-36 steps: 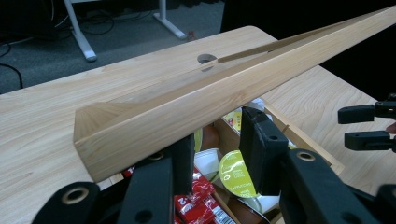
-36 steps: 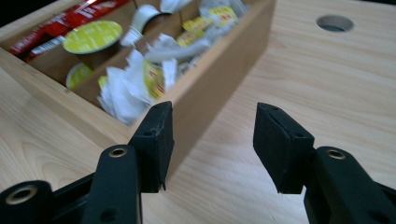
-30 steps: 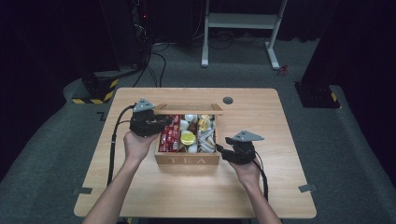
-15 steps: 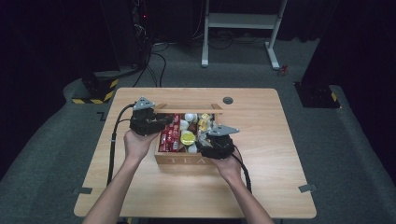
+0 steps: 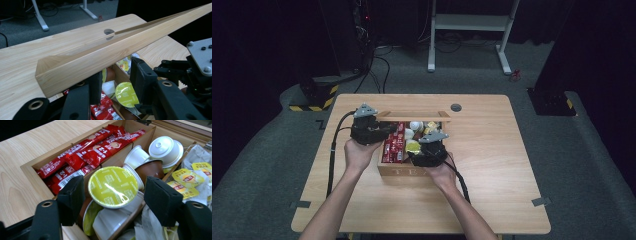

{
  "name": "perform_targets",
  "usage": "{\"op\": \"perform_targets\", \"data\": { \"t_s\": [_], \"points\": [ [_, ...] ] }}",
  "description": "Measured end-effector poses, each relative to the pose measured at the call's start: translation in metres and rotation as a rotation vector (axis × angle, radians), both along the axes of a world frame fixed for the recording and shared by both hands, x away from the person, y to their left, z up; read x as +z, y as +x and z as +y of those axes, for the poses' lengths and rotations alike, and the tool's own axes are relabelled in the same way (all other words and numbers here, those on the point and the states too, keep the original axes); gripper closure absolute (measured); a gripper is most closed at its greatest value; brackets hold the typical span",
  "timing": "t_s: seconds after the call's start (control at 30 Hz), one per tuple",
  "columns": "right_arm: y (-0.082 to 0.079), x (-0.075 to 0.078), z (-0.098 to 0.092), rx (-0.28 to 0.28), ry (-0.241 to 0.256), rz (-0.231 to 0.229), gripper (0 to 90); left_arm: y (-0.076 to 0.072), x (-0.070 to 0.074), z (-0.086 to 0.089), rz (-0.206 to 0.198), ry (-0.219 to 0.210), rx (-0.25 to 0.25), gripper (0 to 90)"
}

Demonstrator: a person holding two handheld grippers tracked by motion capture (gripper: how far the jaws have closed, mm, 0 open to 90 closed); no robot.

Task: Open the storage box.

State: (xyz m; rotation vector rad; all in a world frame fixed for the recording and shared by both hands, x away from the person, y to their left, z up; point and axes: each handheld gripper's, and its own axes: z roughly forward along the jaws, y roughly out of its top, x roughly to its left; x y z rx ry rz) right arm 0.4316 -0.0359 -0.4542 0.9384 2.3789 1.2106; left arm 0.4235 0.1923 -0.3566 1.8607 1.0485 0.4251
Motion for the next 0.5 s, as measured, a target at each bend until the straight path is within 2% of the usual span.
{"op": "perform_targets", "data": {
  "t_s": [0.27, 0.5],
  "points": [
    [0.004, -0.006, 0.007, 0.004, -0.019, 0.001, 30.1, 0.000, 0.000, 0.000, 0.001, -0.002, -0.004, 62.3],
    [0.003, -0.010, 0.013, -0.006, -0.053, 0.003, 32.7, 0.001, 0.000, 0.000, 0.000, -0.008, -0.001, 62.1]
  ]
}}
